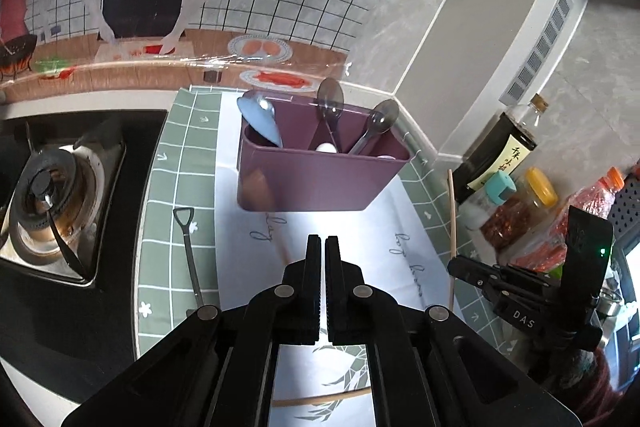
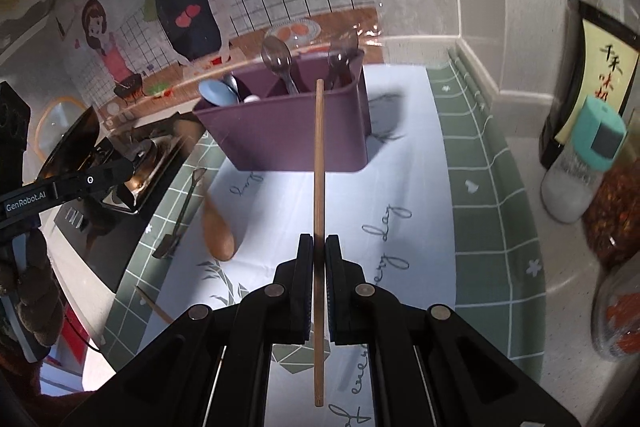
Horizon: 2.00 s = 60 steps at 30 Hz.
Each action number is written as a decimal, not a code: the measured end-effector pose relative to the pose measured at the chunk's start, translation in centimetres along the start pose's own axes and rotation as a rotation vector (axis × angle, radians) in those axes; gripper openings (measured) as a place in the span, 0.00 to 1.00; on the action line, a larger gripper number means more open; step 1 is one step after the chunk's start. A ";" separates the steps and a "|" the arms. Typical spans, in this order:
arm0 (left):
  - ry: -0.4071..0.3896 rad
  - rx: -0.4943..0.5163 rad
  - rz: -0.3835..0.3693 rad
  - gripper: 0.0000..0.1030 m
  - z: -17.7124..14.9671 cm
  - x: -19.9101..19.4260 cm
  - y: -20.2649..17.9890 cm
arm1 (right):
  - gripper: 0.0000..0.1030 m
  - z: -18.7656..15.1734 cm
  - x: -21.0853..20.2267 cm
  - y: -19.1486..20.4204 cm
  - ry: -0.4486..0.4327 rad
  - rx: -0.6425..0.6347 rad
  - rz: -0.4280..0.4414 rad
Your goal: Organize utensils
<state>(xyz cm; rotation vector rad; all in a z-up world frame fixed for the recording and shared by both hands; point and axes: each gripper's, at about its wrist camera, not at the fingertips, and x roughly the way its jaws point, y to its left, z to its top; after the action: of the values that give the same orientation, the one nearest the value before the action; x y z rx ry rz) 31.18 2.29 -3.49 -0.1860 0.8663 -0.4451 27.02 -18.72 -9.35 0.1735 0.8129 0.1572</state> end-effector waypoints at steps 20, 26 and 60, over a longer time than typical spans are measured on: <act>0.233 -0.189 0.128 0.44 -3.1 7.3 7.1 | 0.06 -3.7 2.5 -2.2 0.136 0.018 -0.075; 0.251 -0.165 0.211 0.44 -2.8 8.0 8.1 | 0.08 -4.0 3.1 -3.0 0.162 0.027 -0.101; 0.068 -0.091 0.435 0.45 -9.1 5.8 5.6 | 0.11 -3.6 2.8 -2.7 0.135 -0.068 -0.247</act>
<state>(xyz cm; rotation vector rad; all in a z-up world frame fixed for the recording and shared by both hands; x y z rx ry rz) 29.15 4.91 -15.19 -0.0620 0.9643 -0.0061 26.46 -20.47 -14.35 -0.0025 0.9548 -0.0368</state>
